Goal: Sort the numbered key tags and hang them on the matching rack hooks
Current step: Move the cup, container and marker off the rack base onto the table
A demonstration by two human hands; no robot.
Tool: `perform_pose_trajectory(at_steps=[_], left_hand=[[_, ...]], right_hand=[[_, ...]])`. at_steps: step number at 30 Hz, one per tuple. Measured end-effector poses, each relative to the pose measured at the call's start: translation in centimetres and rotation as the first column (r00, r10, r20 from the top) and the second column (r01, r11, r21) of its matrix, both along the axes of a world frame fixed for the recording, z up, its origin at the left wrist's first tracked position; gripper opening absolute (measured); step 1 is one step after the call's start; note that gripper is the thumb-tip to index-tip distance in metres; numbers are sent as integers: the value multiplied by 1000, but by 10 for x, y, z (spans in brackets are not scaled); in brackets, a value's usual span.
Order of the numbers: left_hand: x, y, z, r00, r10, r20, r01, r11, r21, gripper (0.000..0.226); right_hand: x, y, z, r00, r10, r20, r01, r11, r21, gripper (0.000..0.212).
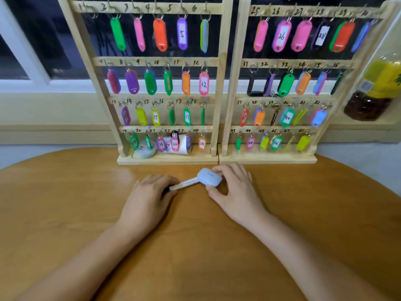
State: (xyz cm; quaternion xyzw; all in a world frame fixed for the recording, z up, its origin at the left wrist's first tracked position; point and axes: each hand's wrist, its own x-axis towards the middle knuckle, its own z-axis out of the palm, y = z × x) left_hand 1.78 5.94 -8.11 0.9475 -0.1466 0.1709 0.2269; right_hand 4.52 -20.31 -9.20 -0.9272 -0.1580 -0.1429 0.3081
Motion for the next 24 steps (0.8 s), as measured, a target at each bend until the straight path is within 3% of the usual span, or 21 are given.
perform_pose_trajectory(at_steps=[11,14,18,24], left_hand=[[-6,78,-2,990,117,-73,-125,985,-115,16],[1,76,-1,992,124,-40,-128,981,-147,15],[21,75,0,988,150,32,-144,979,-147,20],[50,73,-5,975,217,54,-210,972,-103,32]], right_hand=[[4,66,5,991,125,-42,-129,985,-116,49],[14,75,4,990,111,-86,-111,994,2,49],[34,85,3,998,-40,-45,50,966,255,27],[52,107,6,992,-127,-20,128,947,296,28]])
